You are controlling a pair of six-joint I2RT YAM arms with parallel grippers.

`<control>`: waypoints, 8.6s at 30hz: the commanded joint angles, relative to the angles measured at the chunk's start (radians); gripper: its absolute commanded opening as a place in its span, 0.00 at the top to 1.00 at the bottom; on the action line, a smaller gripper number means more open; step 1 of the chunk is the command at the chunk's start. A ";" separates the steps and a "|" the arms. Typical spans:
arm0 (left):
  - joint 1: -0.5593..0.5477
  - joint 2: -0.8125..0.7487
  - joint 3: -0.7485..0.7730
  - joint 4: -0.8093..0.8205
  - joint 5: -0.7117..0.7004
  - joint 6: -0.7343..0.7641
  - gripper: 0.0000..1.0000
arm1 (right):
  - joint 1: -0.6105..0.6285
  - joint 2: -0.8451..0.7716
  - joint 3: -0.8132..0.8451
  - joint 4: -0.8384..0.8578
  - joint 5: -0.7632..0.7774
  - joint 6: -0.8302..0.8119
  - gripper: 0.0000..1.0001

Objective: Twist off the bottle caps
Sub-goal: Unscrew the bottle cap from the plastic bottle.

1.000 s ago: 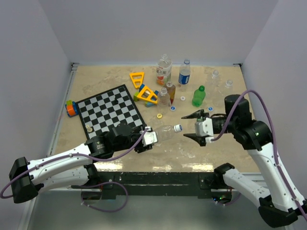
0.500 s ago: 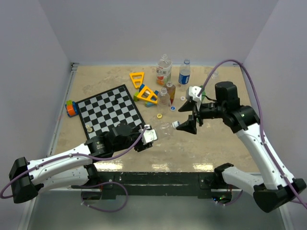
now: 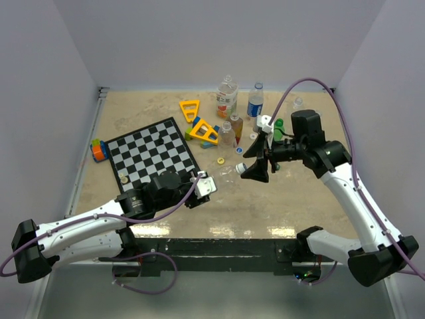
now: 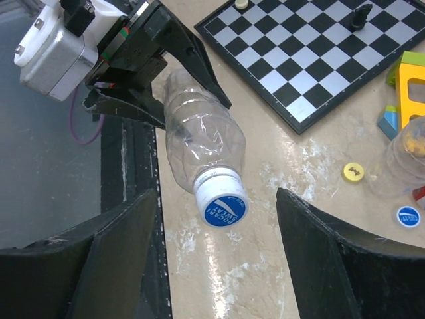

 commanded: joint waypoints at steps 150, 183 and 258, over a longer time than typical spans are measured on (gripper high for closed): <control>-0.002 -0.025 0.007 0.024 0.018 0.001 1.00 | 0.071 -0.049 0.092 -0.330 -0.006 -1.585 1.00; -0.001 -0.025 0.010 0.024 0.013 -0.002 1.00 | -0.041 -0.291 -0.031 -0.304 0.057 -1.128 0.32; 0.001 -0.013 0.010 0.030 0.001 -0.025 1.00 | 0.020 0.200 0.182 -0.330 -0.211 -0.642 1.00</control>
